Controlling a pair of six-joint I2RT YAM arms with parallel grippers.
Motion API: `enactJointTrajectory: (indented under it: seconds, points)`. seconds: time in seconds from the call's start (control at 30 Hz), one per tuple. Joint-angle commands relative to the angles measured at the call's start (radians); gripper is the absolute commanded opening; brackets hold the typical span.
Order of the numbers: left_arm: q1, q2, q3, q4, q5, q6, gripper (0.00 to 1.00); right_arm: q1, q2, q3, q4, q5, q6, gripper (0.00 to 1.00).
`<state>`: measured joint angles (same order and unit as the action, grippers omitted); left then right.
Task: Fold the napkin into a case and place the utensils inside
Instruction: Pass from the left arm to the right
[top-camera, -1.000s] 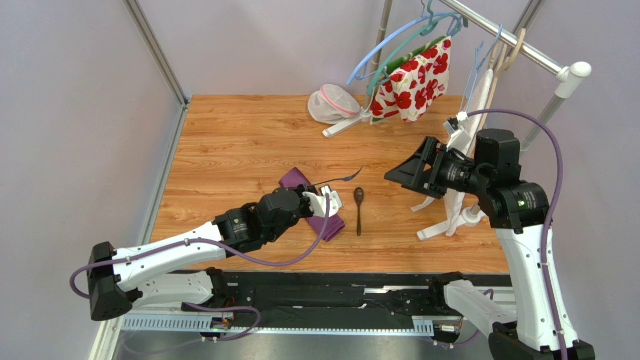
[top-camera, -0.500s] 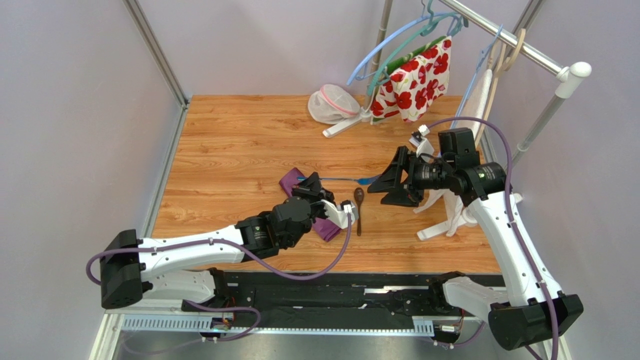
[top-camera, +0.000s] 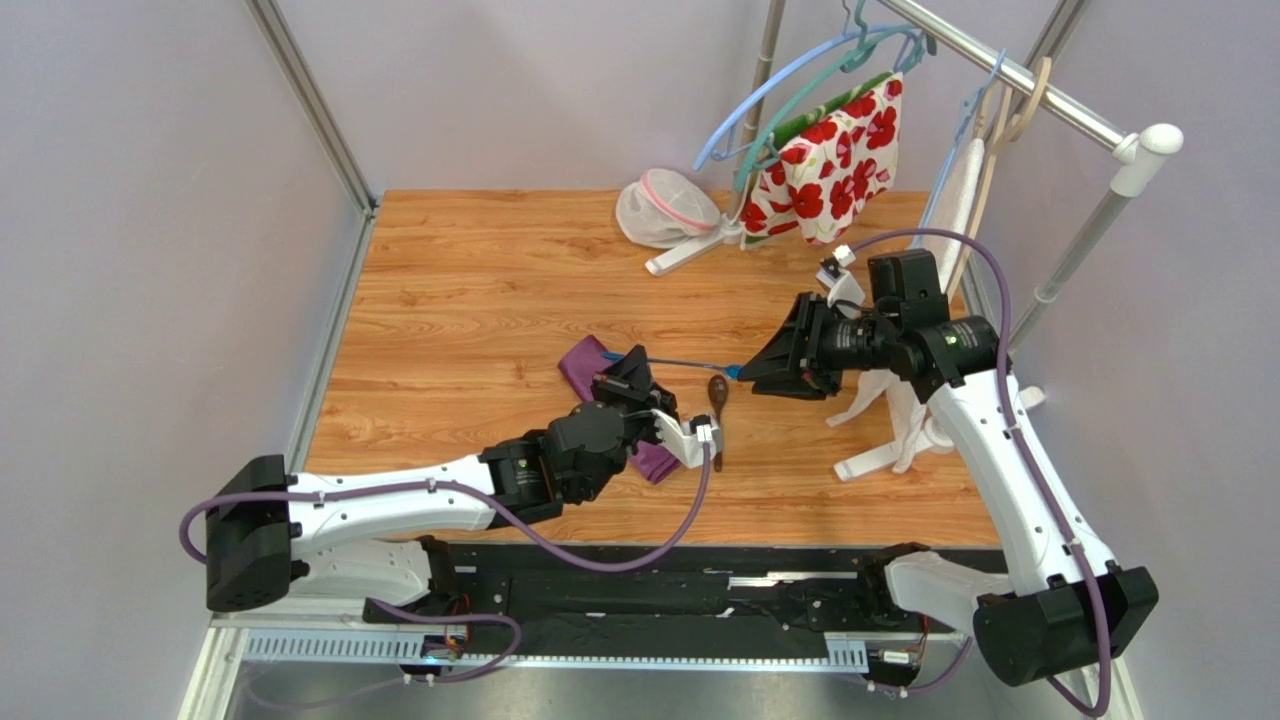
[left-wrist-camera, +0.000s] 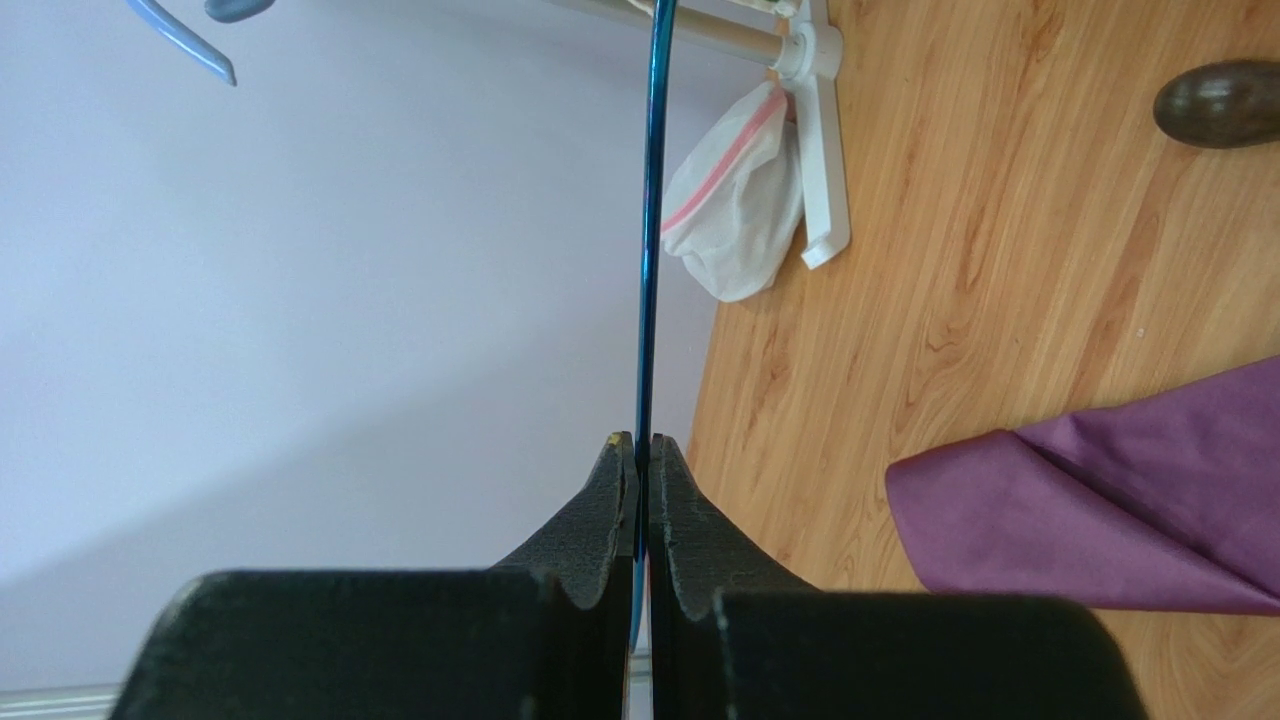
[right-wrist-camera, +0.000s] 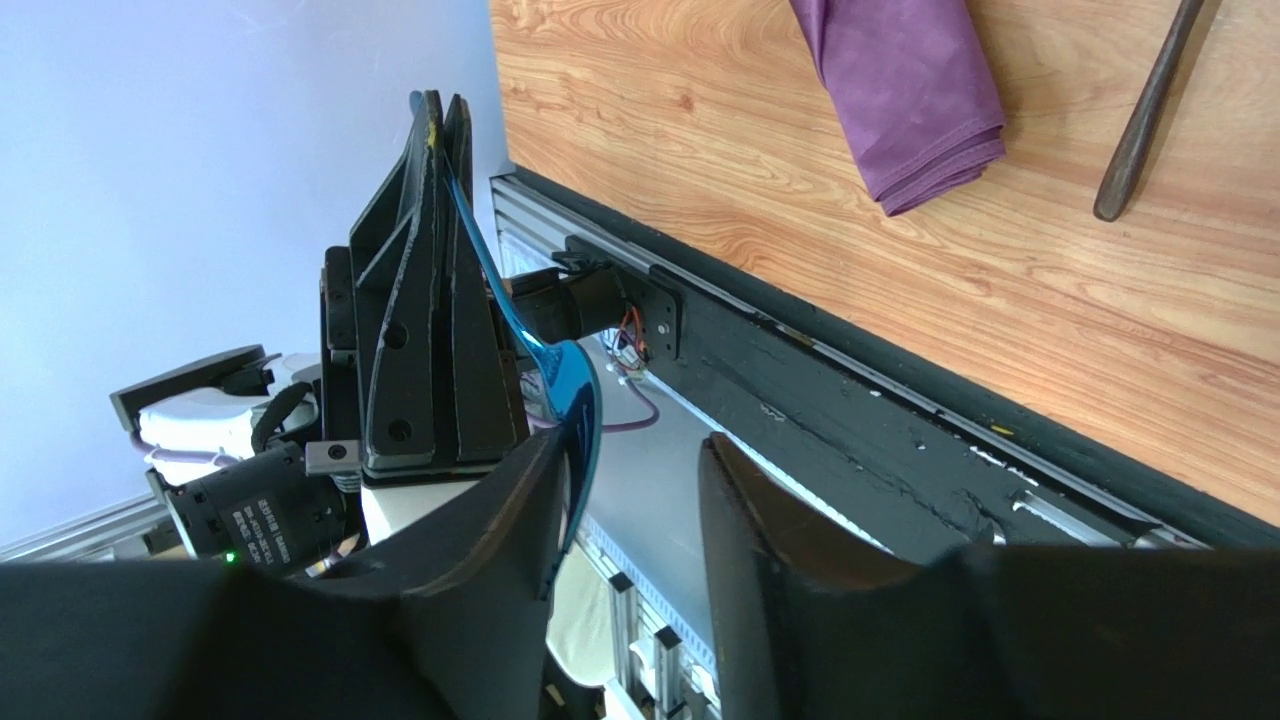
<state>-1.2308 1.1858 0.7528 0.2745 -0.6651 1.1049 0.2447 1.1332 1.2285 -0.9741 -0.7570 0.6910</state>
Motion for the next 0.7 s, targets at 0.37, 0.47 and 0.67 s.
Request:
enactJointTrajectory:
  seconds: [0.37,0.47,0.67]
  points:
    - [-0.021,-0.012,-0.038,0.120,0.001,0.065,0.00,-0.001,0.045,-0.017,0.026,0.007,-0.025,0.21]
    - [-0.022,-0.008,-0.046,0.135,0.005,0.072,0.00,-0.001,0.046,-0.023,0.026,0.001,-0.025,0.13]
    - [-0.022,0.018,-0.046,0.143,0.001,0.072,0.00,-0.001,0.007,-0.066,0.031,-0.013,0.004,0.00]
